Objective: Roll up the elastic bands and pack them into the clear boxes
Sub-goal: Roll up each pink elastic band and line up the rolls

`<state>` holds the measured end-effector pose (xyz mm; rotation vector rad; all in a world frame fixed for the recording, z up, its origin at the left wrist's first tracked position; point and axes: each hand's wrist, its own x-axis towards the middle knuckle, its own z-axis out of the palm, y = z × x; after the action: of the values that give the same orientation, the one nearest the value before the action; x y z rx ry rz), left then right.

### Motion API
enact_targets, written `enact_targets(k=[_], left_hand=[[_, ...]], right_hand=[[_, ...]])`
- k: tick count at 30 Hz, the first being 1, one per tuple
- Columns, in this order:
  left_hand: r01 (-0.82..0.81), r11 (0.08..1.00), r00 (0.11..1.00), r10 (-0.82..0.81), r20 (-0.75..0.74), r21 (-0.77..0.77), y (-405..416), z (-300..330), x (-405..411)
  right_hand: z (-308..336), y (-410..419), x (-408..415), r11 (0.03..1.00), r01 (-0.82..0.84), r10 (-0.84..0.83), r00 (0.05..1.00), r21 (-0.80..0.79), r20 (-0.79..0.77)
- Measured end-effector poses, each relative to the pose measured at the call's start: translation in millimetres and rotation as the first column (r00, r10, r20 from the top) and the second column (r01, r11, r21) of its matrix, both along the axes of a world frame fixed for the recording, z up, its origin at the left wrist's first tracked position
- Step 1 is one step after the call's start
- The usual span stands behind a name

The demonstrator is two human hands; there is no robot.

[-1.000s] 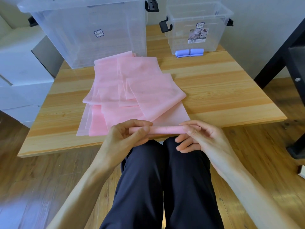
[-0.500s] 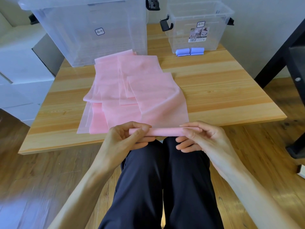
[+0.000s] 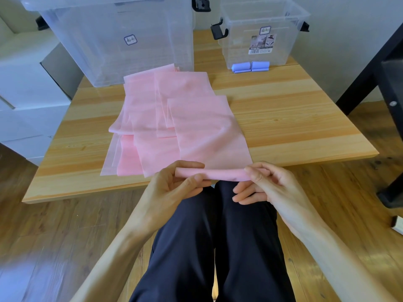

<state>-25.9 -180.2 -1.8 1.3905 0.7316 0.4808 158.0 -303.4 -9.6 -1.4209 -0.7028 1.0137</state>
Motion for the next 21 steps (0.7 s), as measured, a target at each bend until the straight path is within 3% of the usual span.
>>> enact_targets(k=[11,15,21], left_hand=[[-0.080,0.996,0.996,0.082,0.041,-0.040,-5.1,-3.8,-0.1],[-0.122,0.989,0.989,0.128,0.075,-0.086,-6.9,-5.4,-0.5],[-0.053,0.996,0.998,0.055,0.038,-0.074,-3.9,-2.4,-7.1]], right_hand=[[-3.1,-0.7,-2.9,0.998,-0.062,0.062,0.998,-0.001,0.025],[-5.5,0.0,-4.7,1.000,-0.006,0.006,1.000,0.020,0.019],[-4.5,-1.5,-2.9,1.000,-0.011,0.012,0.998,-0.006,0.061]])
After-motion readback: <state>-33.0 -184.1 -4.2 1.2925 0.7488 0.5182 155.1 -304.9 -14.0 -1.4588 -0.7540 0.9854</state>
